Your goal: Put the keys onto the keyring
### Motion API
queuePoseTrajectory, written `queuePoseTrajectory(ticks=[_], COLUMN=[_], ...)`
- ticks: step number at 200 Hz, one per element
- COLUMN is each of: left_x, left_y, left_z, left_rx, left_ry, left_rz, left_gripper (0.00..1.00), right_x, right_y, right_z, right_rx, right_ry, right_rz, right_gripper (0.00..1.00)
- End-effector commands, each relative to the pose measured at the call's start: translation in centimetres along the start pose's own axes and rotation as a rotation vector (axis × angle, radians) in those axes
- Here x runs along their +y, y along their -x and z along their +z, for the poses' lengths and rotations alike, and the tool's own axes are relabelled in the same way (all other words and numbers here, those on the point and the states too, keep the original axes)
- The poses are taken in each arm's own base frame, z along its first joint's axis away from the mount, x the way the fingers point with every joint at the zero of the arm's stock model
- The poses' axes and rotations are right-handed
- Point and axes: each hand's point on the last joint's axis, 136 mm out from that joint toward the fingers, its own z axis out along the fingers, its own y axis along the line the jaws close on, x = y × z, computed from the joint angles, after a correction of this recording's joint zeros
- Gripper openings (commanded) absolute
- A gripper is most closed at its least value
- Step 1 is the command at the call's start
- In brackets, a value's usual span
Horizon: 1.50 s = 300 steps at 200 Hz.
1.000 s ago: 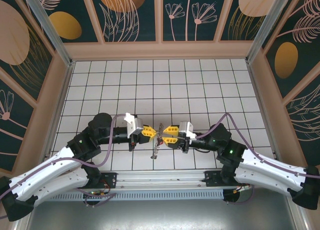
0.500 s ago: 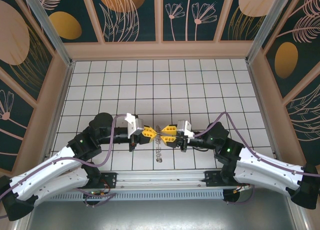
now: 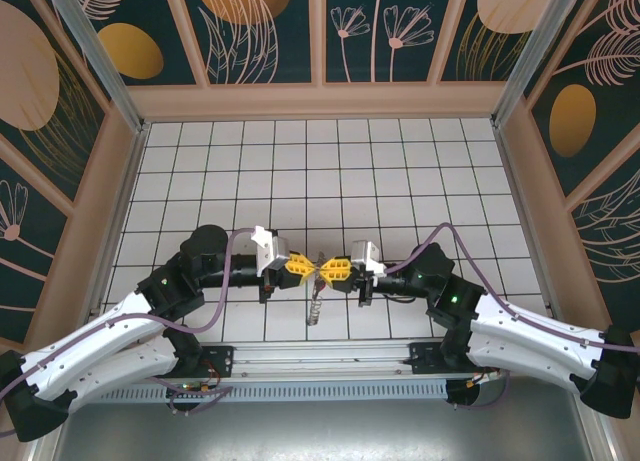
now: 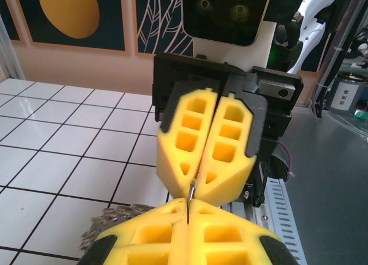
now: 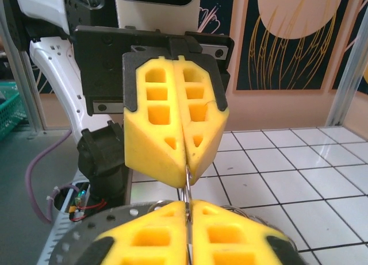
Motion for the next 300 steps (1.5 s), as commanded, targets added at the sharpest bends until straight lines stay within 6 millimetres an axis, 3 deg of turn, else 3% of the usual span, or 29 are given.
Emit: queuePoseTrajectory(ticks=[1,42,72,84,142,180,209,232,240,273,300], left_x=[-0.5,0.9,1.9,2.4,3.2,3.6,3.7,3.5,3.3,2.4,1.1], left_y=[2.0,0.6,-0.6,-0.8,-1.2,-1.5,-2.0,-2.1,-2.0,-0.9,1.2], left_z=[-0.1,0.4,0.7,0.7,1.3,1.2,1.4,1.6,1.5,1.0,0.5], left_rx=[-0.049,0.024,0.108,0.133,0.189,0.203,0.220,0.224,0.220,0.156,0.044], left_ry=[-0.023,0.036,0.079,0.105,0.121,0.146,0.140,0.124,0.117,0.092,0.044], left_rz=[0.037,0.007,-0.007,-0.002,0.017,0.012,0.003,0.001,0.002,0.017,0.028], left_gripper=[0.00,0.00,0.20,0.22,0.13,0.16,0.14,0.00,0.00,0.00,0.00], right_x=[-0.2,-2.1,-3.2,-3.3,-2.2,-2.4,-2.0,-2.1,-2.1,-1.8,-0.7], right_y=[2.9,2.4,2.4,2.3,1.8,0.5,0.8,0.5,0.5,1.4,2.4], right_z=[-0.1,0.3,0.0,0.1,0.6,0.8,1.1,1.4,1.4,1.2,0.8], right_rx=[-0.071,0.059,0.159,0.201,0.304,0.392,0.393,0.424,0.429,0.389,0.307], right_ry=[-0.005,-0.057,-0.091,-0.084,-0.012,-0.034,-0.014,-0.007,-0.004,-0.001,0.032], right_rz=[-0.038,-0.016,-0.029,-0.033,-0.068,-0.104,-0.122,-0.130,-0.132,-0.133,-0.128], right_gripper=[0.00,0.00,0.00,0.00,0.00,0.00,0.00,0.00,0.00,0.00,0.02])
